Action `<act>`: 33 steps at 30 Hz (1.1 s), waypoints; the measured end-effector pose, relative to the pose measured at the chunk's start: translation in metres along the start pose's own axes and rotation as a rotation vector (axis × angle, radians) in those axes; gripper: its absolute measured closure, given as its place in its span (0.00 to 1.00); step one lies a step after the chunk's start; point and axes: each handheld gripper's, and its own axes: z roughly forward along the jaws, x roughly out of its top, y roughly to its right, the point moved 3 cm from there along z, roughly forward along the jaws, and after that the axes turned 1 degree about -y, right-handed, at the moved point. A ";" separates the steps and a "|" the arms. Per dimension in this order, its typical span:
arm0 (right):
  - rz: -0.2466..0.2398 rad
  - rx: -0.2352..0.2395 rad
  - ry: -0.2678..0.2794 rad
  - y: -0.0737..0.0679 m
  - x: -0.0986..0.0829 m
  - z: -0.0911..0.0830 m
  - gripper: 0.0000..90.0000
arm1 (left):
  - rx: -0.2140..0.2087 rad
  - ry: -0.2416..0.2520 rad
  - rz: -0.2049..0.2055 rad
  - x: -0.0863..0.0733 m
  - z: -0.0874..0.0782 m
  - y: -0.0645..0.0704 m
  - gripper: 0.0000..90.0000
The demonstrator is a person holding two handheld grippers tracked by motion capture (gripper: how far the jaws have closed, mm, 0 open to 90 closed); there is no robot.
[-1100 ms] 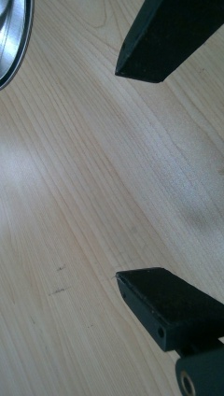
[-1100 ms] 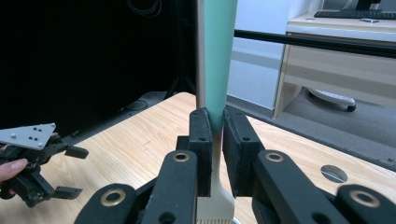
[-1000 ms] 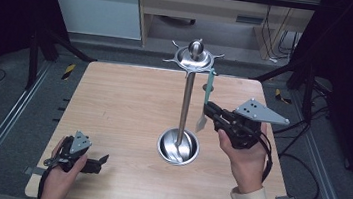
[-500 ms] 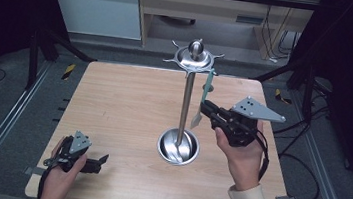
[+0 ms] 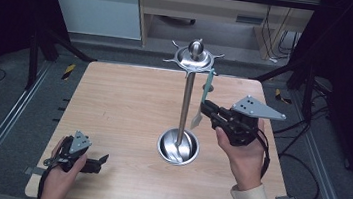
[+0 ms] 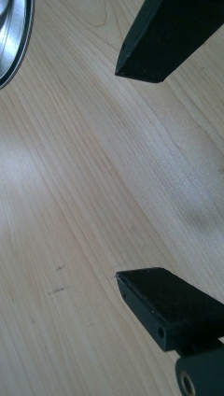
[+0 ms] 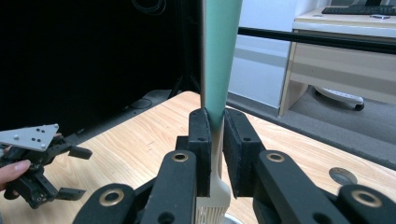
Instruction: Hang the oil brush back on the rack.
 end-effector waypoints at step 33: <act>-0.049 -0.231 -0.145 0.043 0.005 -0.032 0.28 | 0.015 -0.002 -0.009 -0.001 0.000 -0.004 0.03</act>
